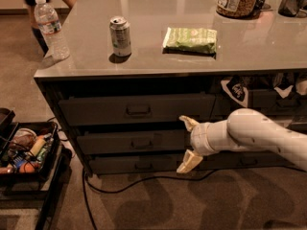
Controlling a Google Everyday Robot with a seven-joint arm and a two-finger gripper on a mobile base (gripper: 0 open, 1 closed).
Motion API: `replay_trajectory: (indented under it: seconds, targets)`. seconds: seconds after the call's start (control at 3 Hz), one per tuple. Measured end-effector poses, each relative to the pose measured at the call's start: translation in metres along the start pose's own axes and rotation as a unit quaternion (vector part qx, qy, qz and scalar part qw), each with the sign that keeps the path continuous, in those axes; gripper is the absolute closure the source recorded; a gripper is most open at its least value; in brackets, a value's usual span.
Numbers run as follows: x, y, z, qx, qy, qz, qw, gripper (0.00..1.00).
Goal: Open middle drawer
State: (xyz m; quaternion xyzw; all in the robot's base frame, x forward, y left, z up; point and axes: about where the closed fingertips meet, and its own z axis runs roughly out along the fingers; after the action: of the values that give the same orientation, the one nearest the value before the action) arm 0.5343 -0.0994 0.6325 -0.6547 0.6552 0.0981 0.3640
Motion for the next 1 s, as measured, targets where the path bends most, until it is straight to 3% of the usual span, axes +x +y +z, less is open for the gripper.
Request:
replay_trajectory:
  seconds: [0.33, 0.67, 1.0]
  targets:
    - [0.014, -0.002, 0.028, 0.015, -0.006, -0.007, 0.9998, 0.0]
    - [0.046, -0.011, 0.068, 0.001, -0.015, 0.006, 0.9999, 0.0]
    - [0.046, -0.011, 0.069, -0.001, -0.016, 0.007, 0.9998, 0.0]
